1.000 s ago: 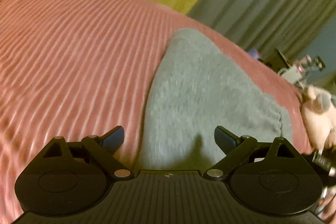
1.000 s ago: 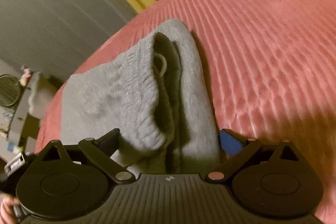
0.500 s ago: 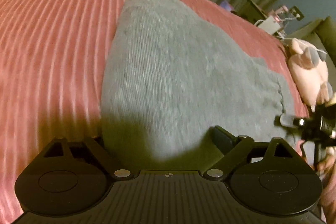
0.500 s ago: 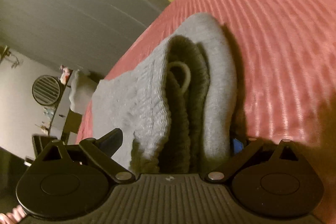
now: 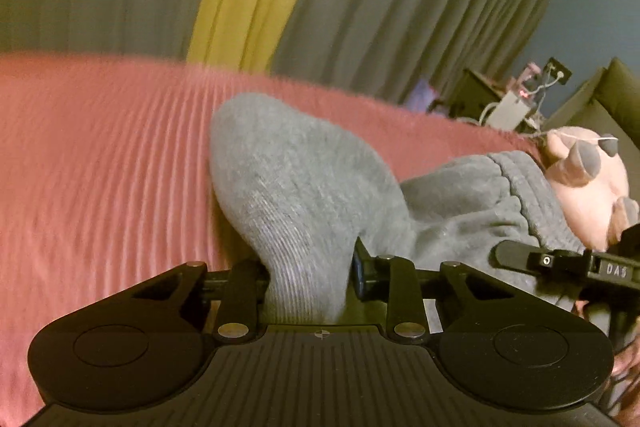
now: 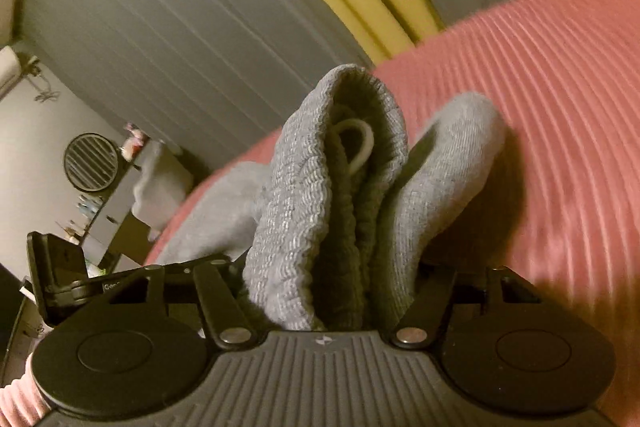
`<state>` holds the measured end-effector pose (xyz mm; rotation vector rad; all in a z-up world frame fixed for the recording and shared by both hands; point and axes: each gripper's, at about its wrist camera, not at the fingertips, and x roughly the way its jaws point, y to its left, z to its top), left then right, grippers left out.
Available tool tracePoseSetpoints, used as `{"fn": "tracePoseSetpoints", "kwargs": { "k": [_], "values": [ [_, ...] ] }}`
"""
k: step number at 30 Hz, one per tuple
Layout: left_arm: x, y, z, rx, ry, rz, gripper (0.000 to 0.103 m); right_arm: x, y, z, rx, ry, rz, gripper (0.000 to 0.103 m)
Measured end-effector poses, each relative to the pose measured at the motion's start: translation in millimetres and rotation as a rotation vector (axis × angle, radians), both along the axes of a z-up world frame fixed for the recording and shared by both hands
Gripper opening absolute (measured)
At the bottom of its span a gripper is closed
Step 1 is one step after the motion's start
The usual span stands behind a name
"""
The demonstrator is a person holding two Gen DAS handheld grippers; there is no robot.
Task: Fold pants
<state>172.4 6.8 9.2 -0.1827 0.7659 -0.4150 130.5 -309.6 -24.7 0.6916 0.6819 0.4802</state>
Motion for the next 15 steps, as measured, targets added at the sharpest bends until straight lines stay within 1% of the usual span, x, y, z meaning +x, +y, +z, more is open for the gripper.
{"fn": "tracePoseSetpoints", "kwargs": {
  "k": [1,2,3,4,5,6,7,8,10,12,13,14,15],
  "values": [
    [4,-1,4,0.004,-0.018,0.013,0.031,5,-3,4,0.002,-0.010,-0.013,0.064],
    [7,-2,6,0.004,-0.033,0.030,0.034,9,-7,6,0.005,-0.014,-0.031,0.064],
    [11,-2,6,0.022,-0.039,0.056,0.040,13,-11,8,-0.002,-0.017,-0.054,0.066],
    [16,-5,3,0.064,-0.037,0.093,0.059,18,-13,9,-0.025,-0.015,-0.085,0.069],
    [17,-6,0,0.127,-0.038,0.142,0.075,20,-17,9,-0.064,-0.001,-0.129,0.080],
    [14,-10,-1,0.202,-0.054,0.188,0.077,24,-19,8,-0.113,0.017,-0.171,0.094],
    [8,-12,-3,0.265,-0.081,0.191,0.080,21,-22,10,-0.191,0.025,-0.237,0.099],
    [1,-13,-6,0.296,-0.094,0.157,0.085,16,-23,12,-0.255,0.014,-0.273,0.099],
    [-15,-17,-14,0.303,-0.079,0.116,0.090,7,-22,12,-0.314,0.006,-0.266,0.099],
    [-30,-23,-28,0.284,-0.049,0.082,0.093,0,-17,6,-0.304,0.033,-0.234,0.099],
    [-36,-29,-38,0.292,-0.024,0.071,0.095,-4,-14,0,-0.290,0.046,-0.221,0.099],
    [-39,-33,-48,0.318,0.001,0.072,0.095,-7,-10,-7,-0.292,0.060,-0.218,0.099],
    [-41,-31,-58,0.332,0.014,0.085,0.095,-5,-3,-12,-0.315,0.080,-0.224,0.099]
  ]
}}
